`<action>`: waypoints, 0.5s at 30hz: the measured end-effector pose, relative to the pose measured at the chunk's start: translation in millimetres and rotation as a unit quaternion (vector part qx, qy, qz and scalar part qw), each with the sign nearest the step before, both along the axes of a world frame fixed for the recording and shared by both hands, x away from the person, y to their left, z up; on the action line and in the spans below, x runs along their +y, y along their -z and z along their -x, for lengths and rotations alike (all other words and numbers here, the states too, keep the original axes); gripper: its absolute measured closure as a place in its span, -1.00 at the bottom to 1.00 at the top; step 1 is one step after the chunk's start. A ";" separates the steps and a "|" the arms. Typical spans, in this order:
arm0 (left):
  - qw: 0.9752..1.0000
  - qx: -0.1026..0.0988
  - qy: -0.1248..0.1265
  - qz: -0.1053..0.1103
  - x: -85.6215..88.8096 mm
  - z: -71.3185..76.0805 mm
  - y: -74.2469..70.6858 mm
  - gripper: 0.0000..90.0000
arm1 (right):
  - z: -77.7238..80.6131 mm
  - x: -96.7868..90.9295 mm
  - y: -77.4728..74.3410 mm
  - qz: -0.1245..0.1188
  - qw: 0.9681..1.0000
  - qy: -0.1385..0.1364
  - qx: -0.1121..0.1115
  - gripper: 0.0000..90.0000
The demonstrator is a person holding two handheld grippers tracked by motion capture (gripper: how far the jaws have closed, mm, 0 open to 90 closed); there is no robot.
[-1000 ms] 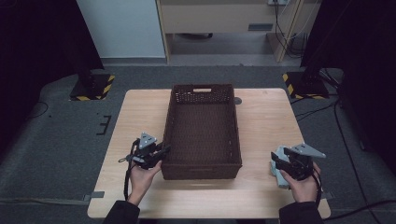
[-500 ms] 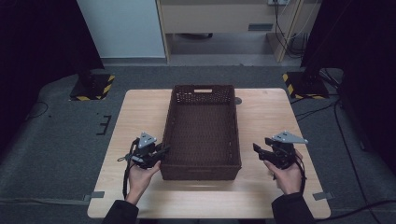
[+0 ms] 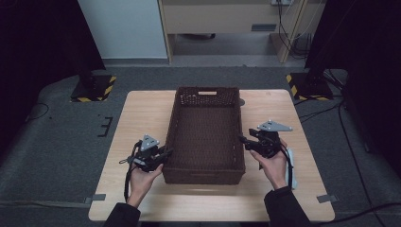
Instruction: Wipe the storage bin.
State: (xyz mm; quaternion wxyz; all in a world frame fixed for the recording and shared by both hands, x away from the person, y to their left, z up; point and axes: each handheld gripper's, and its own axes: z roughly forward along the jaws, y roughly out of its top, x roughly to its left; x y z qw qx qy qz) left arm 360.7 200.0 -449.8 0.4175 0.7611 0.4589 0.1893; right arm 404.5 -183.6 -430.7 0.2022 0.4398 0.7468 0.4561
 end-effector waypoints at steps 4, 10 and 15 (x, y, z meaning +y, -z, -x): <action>1.000 0.000 0.005 -0.001 -1.3 -0.4 0.2 0.56 | -4.6 2.6 6.0 0.009 1.000 -0.001 0.008 0.10; 1.000 -0.004 0.005 0.003 -5.1 -1.5 1.0 0.55 | -8.5 5.1 17.2 0.015 0.999 -0.002 0.031 0.25; 1.000 -0.003 0.001 0.025 -1.7 -0.6 -0.2 0.40 | -6.9 6.0 16.7 0.016 0.999 0.006 0.033 0.31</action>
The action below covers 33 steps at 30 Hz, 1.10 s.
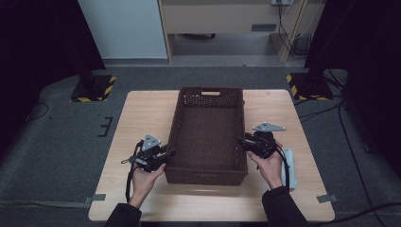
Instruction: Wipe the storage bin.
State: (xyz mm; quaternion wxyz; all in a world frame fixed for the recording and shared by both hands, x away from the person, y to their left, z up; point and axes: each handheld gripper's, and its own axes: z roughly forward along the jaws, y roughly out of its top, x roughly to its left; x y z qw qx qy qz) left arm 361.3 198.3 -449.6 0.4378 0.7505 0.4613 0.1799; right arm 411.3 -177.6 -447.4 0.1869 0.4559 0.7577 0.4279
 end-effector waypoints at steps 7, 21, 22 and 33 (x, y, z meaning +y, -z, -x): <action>1.000 -0.010 -0.011 0.004 9.7 12.6 -7.7 0.29 | 6.7 3.3 -1.9 0.015 1.000 0.005 0.001 0.31; 1.000 -0.009 -0.012 -0.001 11.0 21.0 -8.1 0.56 | 14.2 3.7 -5.0 0.018 1.000 0.002 0.004 0.14; 1.000 -0.009 -0.015 -0.003 11.4 19.9 -8.2 0.57 | 12.8 3.2 -4.9 0.014 1.000 0.004 0.004 0.13; 0.999 -0.013 -0.031 -0.014 13.0 20.0 -8.3 0.43 | 4.7 4.9 1.4 -0.006 1.000 0.006 0.002 0.18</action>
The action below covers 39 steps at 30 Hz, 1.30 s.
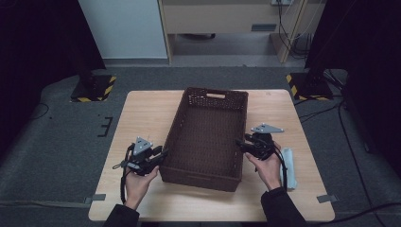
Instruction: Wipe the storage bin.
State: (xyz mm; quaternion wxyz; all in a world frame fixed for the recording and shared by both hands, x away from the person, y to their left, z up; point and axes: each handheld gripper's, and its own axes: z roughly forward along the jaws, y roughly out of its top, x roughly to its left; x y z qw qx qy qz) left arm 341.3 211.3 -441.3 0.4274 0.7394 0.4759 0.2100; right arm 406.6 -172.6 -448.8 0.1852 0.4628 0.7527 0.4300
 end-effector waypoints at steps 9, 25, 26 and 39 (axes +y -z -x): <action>1.000 0.013 0.001 -0.003 5.1 -3.4 2.5 0.65 | 10.8 4.6 -5.3 0.013 1.000 -0.004 0.015 0.10; 1.000 0.012 -0.020 0.000 18.2 -14.2 3.1 0.57 | 0.0 1.4 -5.0 0.003 1.000 0.004 -0.014 0.11; 1.000 0.012 -0.020 0.000 18.2 -14.2 3.1 0.53 | 0.0 1.4 -5.0 0.003 1.000 0.004 -0.014 0.11; 0.999 0.014 -0.045 0.008 23.2 -22.7 6.8 0.79 | 11.8 3.7 -13.1 0.010 1.000 -0.004 -0.005 0.10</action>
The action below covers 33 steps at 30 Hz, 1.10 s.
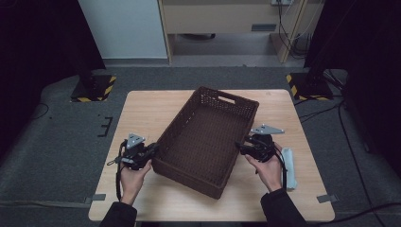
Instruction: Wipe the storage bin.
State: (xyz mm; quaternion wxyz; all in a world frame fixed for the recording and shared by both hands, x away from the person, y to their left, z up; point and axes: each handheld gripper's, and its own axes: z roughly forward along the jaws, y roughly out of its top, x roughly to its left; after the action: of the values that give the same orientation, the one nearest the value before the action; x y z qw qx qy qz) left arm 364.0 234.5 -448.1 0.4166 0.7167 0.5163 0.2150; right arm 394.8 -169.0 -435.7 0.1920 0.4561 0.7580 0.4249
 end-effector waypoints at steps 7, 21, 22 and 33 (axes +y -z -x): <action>1.000 0.005 -0.005 0.008 3.5 -8.4 0.1 0.72 | -12.3 -3.7 8.7 -0.020 1.000 0.014 -0.012 -0.03; 1.000 -0.009 -0.008 -0.001 10.7 -1.0 -6.9 0.74 | 2.4 -0.5 1.0 -0.004 1.000 0.012 -0.010 0.06; 1.000 -0.009 -0.009 -0.001 11.3 -2.9 -6.8 0.73 | 2.5 -0.7 -0.5 -0.003 1.000 0.017 -0.020 0.03; 1.000 -0.017 -0.022 0.001 15.0 -4.8 -8.3 0.53 | -9.7 -7.5 9.8 -0.019 0.999 0.037 -0.024 -0.02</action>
State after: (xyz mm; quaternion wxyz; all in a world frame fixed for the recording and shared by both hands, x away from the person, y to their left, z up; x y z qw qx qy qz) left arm 368.8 249.6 -439.8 0.4208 0.7009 0.5253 0.2360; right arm 404.5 -176.4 -445.5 0.2176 0.4768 0.7276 0.4427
